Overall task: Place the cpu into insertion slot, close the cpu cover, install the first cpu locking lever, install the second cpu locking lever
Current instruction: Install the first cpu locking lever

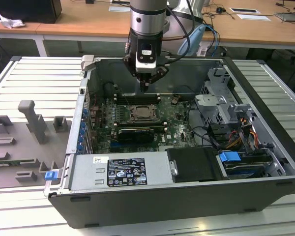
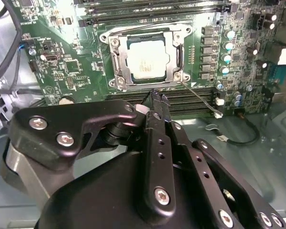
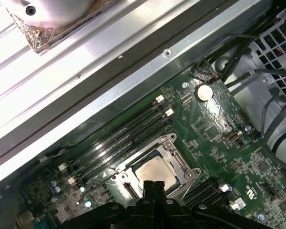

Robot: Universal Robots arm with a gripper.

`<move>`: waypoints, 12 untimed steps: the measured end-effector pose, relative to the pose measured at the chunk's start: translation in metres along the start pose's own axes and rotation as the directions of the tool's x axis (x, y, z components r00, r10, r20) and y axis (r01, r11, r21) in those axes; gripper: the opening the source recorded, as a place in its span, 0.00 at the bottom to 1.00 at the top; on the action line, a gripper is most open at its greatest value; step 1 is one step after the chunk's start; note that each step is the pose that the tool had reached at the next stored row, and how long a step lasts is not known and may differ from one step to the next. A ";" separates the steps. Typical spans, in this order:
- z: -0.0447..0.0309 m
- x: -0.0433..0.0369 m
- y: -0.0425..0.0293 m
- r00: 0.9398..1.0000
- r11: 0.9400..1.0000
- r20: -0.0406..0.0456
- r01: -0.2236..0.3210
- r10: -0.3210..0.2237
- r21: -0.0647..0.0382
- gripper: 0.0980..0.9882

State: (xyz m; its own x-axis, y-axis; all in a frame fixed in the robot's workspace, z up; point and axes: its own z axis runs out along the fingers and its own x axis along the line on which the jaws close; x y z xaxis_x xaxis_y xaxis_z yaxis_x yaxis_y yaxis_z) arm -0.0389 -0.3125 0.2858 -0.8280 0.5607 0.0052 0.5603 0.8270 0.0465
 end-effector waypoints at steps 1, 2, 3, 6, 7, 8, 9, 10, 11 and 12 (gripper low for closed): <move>0.0000 0.0000 0.0000 1.000 1.000 -0.001 0.013 -0.013 0.000 0.01; 0.0000 0.0000 0.0000 1.000 1.000 -0.001 0.022 -0.022 0.000 0.01; 0.0000 0.0000 0.0000 1.000 1.000 -0.001 0.029 -0.029 0.000 0.01; 0.0000 0.0000 0.0000 0.999 0.999 -0.002 0.052 -0.052 0.000 0.01; 0.0000 0.0000 0.0000 0.998 0.998 -0.003 0.063 -0.063 0.000 0.01; 0.0000 0.0000 0.0000 0.996 0.996 -0.004 0.085 -0.085 0.000 0.01; 0.0000 0.0000 0.0000 0.996 0.996 -0.004 0.094 -0.094 0.000 0.01; 0.0000 0.0000 0.0000 0.995 0.995 -0.005 0.102 -0.102 0.000 0.01; 0.0000 0.0000 0.0000 0.994 0.994 -0.005 0.112 -0.112 0.000 0.01; 0.0000 0.0000 0.0000 0.993 0.993 -0.006 0.120 -0.120 0.000 0.01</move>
State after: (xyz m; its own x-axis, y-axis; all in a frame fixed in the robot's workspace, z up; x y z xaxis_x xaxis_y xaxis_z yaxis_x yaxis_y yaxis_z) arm -0.0389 -0.3125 0.2858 -0.8892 0.4574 0.0053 0.4572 0.8882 0.0465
